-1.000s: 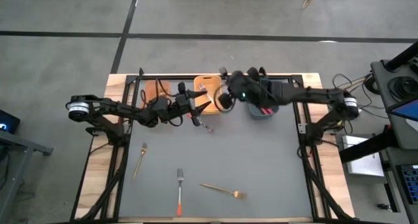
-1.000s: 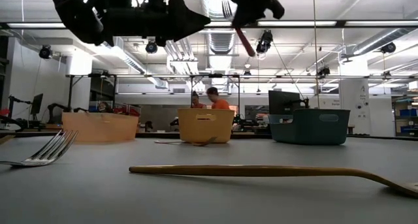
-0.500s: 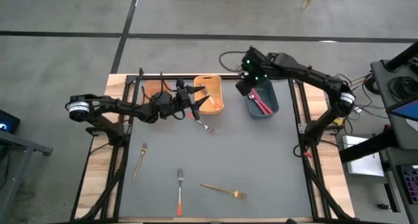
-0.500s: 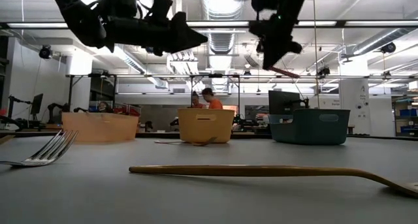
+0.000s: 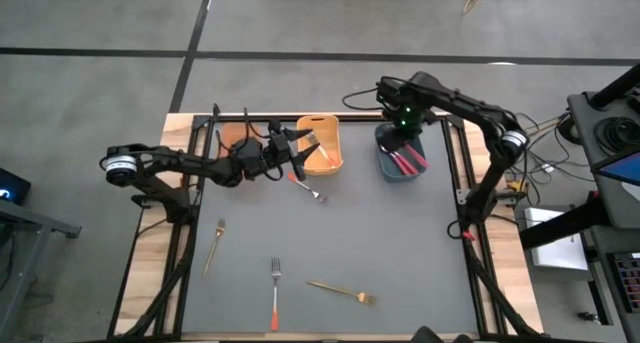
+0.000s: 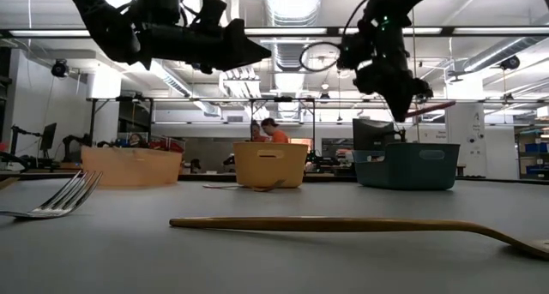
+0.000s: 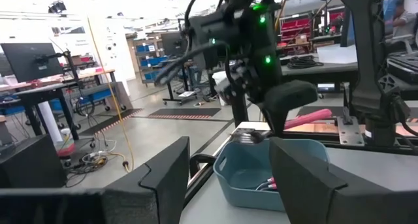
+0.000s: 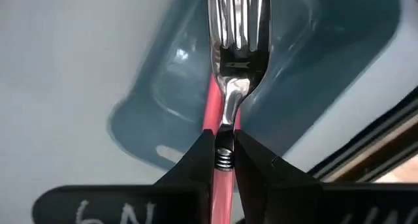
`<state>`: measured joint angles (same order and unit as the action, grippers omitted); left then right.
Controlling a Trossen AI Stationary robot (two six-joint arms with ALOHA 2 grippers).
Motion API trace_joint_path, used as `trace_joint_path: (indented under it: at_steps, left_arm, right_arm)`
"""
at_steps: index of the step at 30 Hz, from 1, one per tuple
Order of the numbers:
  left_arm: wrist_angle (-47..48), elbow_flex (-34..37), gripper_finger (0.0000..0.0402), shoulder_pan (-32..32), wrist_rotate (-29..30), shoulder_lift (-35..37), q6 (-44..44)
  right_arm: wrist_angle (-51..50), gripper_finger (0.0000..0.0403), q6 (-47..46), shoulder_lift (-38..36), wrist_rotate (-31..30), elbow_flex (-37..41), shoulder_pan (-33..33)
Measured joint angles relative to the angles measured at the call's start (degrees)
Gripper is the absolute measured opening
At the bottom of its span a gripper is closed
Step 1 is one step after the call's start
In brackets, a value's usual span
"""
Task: Sort silverware by color (type)
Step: Put the red fork into the blue bin
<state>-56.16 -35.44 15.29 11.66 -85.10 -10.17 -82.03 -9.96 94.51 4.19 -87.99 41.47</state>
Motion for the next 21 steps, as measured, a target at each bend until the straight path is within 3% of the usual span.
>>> trace_joint_path:
  at_steps: [9,21]
  left_arm:
    - [0.1,-0.2,0.019,0.4,0.0,0.1,0.0]
    - [0.4,-0.2,0.019,0.6,0.0,0.1,0.0]
  right_arm:
    - [-0.3,0.0027,4.1,4.9,5.0,0.0,2.5]
    - [0.1,0.0027,3.6,10.7,6.8,0.1,5.5]
